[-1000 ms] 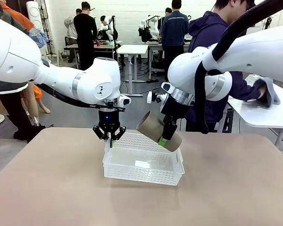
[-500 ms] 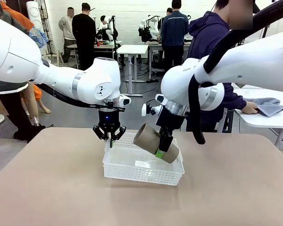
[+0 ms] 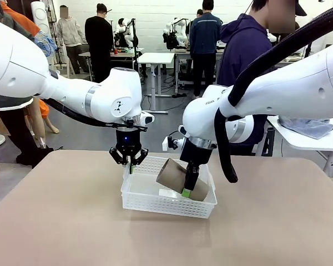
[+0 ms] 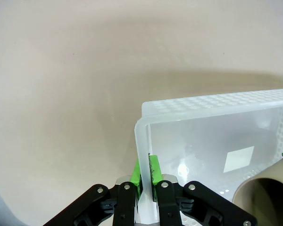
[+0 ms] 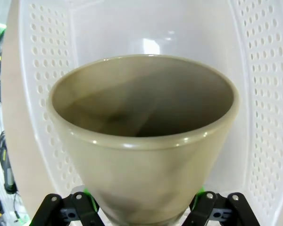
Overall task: Clean and organize the cups into the basket.
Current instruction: Pick up the Organizing basket and move it to the center of the table, then pick up the Reusable plastic cup from the right side of the table and place it inside the Organizing basket.
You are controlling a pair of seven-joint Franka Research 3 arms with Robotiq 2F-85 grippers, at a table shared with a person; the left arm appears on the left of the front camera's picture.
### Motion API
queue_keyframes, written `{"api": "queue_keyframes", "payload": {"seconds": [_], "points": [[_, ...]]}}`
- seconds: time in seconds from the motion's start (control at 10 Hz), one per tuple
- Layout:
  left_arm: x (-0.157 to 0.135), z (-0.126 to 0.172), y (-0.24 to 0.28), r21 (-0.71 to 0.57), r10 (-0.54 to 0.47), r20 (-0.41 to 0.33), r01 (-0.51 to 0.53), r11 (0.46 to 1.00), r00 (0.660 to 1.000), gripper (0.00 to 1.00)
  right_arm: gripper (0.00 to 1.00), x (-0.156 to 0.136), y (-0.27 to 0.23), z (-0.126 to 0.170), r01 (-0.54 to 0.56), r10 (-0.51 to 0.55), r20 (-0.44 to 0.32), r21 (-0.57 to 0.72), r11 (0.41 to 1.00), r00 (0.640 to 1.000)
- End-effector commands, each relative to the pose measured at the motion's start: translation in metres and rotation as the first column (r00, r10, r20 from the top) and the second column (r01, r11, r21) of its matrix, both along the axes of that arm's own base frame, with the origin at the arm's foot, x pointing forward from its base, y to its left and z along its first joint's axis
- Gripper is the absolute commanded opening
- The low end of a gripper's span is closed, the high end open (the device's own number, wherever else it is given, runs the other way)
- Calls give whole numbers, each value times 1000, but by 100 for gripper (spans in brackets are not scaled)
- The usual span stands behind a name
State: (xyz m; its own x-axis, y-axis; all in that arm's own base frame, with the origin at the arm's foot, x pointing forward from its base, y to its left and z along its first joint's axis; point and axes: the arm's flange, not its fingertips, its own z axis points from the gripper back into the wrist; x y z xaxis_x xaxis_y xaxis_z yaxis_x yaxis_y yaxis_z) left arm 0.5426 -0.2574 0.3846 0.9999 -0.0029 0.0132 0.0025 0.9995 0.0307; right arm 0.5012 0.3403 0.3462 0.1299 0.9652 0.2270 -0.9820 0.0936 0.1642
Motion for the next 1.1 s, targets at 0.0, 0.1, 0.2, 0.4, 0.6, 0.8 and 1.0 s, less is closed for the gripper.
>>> {"api": "queue_keyframes", "payload": {"seconds": [0.0, 0.1, 0.2, 0.4, 0.6, 0.8, 1.0], "points": [[-1, 0, 0, 2, -3, 0, 3, 1000, 1000, 0, 81, 3, 6, -1, 9, -9, -3, -39, 999, 1000], [-1, 0, 0, 2, -3, 0, 3, 1000, 1000, 0, 93, 3, 7, -2, -2, 1, -23, -32, 999, 1000], [-1, 0, 0, 2, -3, 0, 3, 1000, 1000, 0, 100, 2, 7, -2, -9, 9, -26, -29, 1000, 1000], [-1, 0, 0, 2, -3, 0, 3, 1000, 1000, 0, 100, 0, 8, 1, -23, 22, -25, -26, 999, 999], [-1, 0, 0, 2, -3, 0, 3, 1000, 1000, 0, 100, -13, 1, 20, -58, 58, 6, 18, 998, 998], [-1, 0, 0, 2, -3, 0, 3, 1000, 1000, 0, 100, -31, -34, 62, -82, 64, 108, 166, 983, 992], [-1, 0, 0, 2, -3, 0, 3, 1000, 1000, 0, 100, -53, -105, 103, -113, 40, 196, 379, 919, 980]]}}
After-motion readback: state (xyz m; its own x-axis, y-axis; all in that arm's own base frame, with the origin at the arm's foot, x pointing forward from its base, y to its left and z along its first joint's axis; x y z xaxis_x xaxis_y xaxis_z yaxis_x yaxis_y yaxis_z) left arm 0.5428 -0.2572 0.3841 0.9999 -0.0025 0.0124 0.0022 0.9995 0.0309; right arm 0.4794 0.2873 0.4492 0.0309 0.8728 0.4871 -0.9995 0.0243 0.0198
